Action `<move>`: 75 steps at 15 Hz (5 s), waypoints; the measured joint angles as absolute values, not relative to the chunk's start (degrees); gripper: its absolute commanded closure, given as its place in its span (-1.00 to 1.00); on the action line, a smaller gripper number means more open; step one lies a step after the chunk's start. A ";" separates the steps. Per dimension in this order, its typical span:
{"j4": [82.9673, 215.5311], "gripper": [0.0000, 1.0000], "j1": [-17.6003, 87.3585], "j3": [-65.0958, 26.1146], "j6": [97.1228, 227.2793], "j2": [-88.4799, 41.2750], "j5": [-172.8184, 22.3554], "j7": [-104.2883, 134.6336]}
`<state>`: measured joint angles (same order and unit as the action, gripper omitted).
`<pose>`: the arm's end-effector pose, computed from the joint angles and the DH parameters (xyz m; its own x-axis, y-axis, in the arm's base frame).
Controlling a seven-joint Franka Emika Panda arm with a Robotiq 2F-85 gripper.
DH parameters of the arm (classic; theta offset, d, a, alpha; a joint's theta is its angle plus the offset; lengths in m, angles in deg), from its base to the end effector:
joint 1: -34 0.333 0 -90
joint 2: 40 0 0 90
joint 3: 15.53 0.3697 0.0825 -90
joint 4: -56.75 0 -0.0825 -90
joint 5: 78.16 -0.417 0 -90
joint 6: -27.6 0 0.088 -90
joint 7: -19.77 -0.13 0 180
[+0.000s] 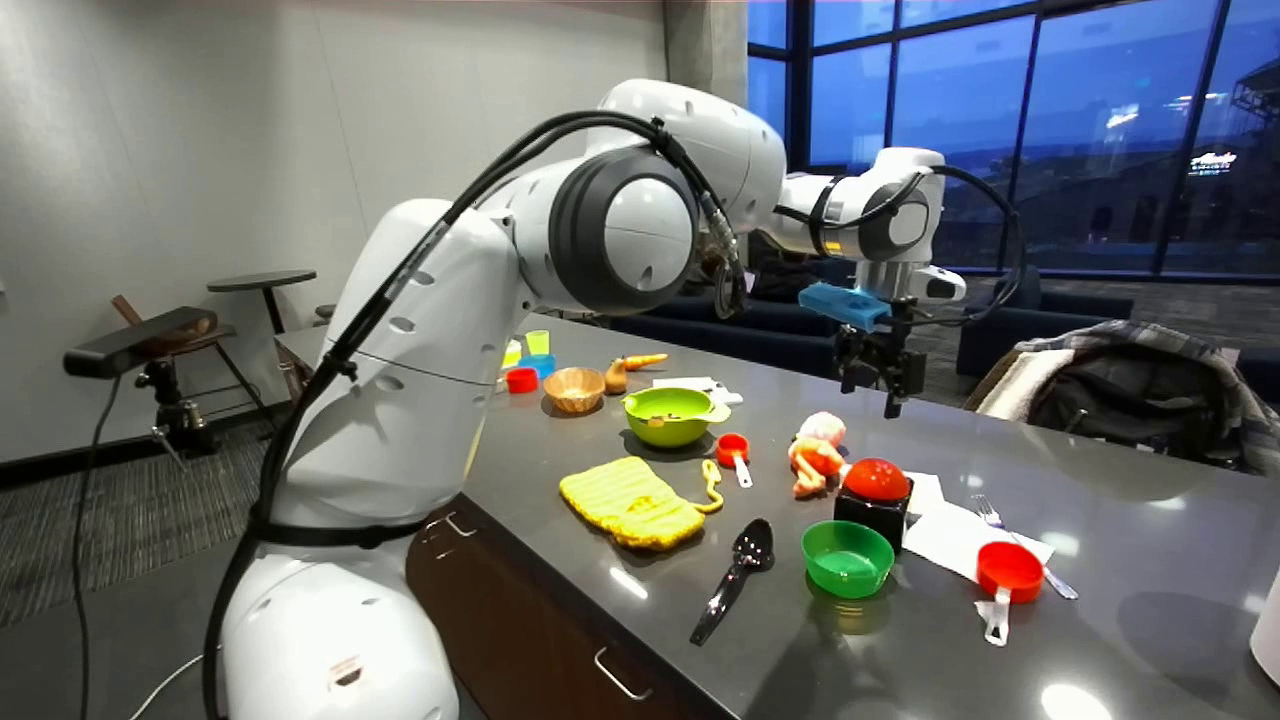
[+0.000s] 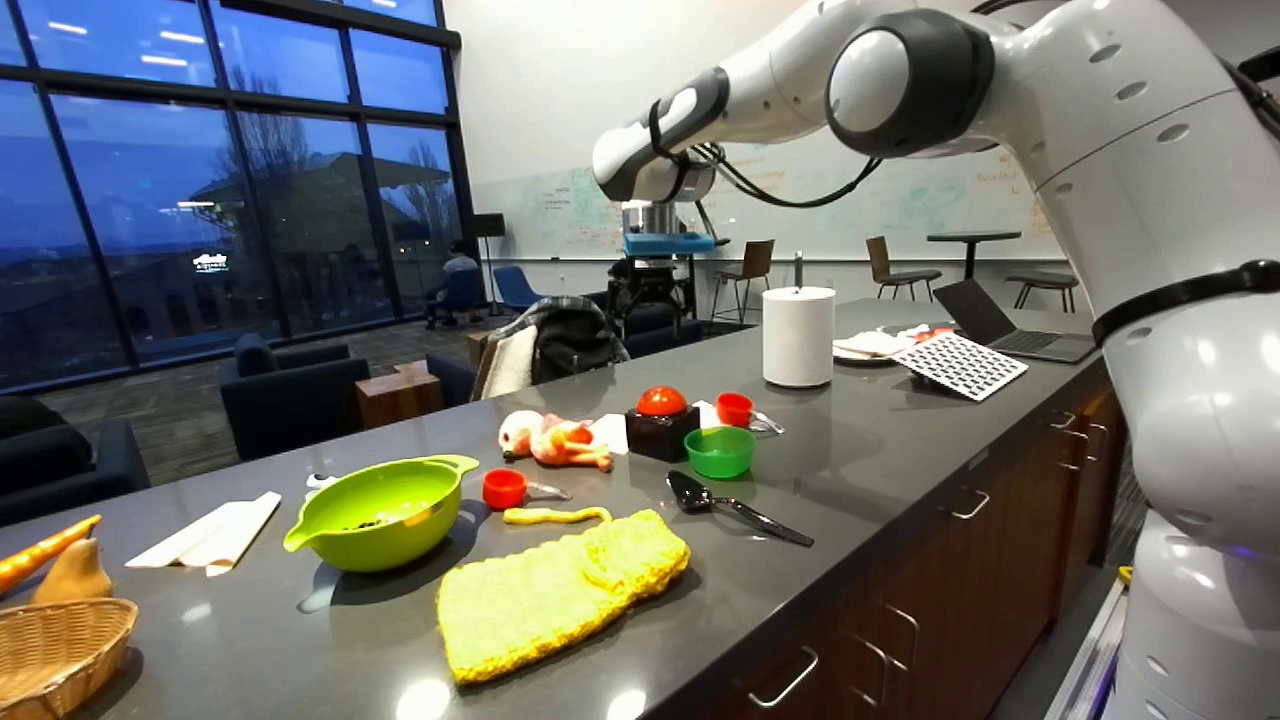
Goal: Press the orange button
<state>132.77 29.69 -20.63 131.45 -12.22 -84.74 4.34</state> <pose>0.7518 -0.0986 0.4737 0.9003 -0.4350 -0.0166 -0.4350 -0.8978 -0.0681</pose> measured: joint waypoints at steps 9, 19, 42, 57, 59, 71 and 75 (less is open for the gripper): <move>133.83 1.00 29.62 -20.25 131.45 -12.22 -85.15 5.88; 134.85 1.00 28.20 -20.38 131.33 -11.72 -85.18 5.97; 135.92 1.00 26.80 -20.56 131.22 -8.09 -85.58 6.02; 133.80 1.00 27.07 -19.88 131.13 -6.97 -85.59 8.27; 132.76 1.00 27.17 -19.66 131.02 -6.42 -85.59 8.34; 129.07 1.00 27.08 -19.06 129.55 -3.61 -85.91 9.16; 128.59 1.00 26.84 -19.06 128.99 -3.28 -86.59 9.27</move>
